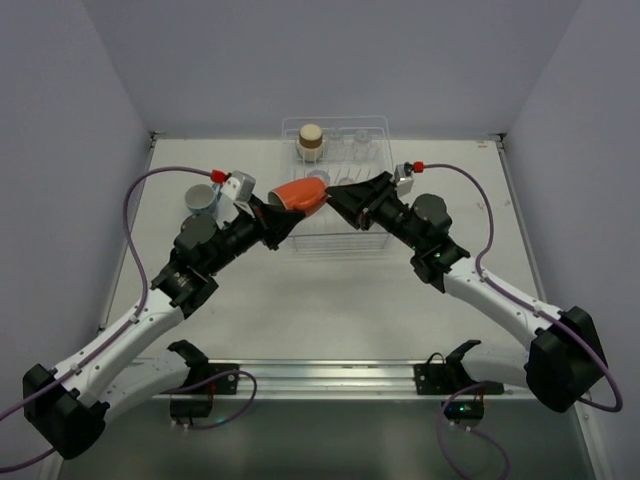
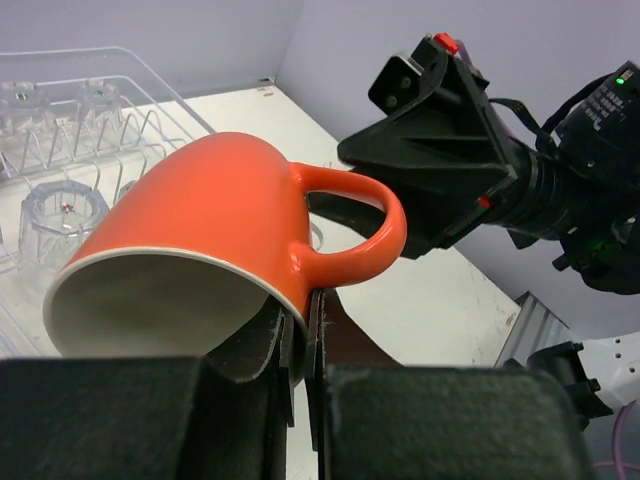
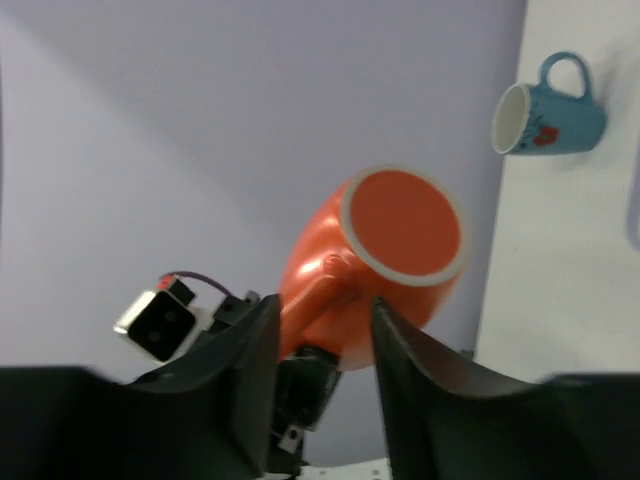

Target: Unload the cups from the dish rack

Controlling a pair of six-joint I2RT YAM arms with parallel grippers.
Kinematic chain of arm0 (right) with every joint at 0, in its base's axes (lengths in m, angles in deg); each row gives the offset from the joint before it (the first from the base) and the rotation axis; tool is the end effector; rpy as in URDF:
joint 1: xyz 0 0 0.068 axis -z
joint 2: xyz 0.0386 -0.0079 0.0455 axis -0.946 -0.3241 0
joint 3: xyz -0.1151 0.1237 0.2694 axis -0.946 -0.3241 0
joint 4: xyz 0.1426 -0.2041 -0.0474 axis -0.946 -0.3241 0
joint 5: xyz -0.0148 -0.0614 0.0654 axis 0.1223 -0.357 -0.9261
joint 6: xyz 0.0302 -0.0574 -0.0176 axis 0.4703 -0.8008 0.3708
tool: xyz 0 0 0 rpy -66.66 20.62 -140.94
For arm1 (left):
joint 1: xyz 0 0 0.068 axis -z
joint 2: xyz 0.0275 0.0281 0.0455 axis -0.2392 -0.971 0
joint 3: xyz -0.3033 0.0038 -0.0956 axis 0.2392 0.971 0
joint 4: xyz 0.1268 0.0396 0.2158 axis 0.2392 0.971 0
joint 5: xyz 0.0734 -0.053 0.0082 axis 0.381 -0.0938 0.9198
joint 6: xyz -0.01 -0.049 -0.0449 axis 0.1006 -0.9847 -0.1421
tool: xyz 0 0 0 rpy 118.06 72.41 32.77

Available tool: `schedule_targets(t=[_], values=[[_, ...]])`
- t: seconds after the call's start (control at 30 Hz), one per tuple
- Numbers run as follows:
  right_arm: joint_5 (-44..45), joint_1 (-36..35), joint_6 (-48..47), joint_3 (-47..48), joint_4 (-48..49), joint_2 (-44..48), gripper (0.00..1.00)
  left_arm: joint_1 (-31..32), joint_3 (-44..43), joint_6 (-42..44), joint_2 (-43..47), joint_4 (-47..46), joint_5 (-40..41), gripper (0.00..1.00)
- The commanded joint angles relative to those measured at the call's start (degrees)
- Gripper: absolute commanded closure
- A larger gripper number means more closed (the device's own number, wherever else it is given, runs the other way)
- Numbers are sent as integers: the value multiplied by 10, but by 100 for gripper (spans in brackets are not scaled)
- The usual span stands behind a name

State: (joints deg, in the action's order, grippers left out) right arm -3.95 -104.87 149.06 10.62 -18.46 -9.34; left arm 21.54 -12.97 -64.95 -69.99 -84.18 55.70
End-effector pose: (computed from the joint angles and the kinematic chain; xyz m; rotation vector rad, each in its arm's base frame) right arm 0.2228 0.1654 0.3733 0.5556 1.7136 1.7964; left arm 0.1543 -0.1245 0.3894 0.3010 1.5667 -1.0429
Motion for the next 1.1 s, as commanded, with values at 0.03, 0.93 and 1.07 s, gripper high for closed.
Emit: schedule_targets(t=[0.03, 0.93, 1.07], values=[[-44, -6, 23, 11, 87, -4, 37, 5, -52, 7, 34, -20, 7, 100], [180, -30, -398, 50, -396, 141, 1, -196, -438, 114, -355, 508, 181, 100], [194, -35, -428, 59, -419, 136, 1, -203, -428, 94, -388, 492, 146, 100]])
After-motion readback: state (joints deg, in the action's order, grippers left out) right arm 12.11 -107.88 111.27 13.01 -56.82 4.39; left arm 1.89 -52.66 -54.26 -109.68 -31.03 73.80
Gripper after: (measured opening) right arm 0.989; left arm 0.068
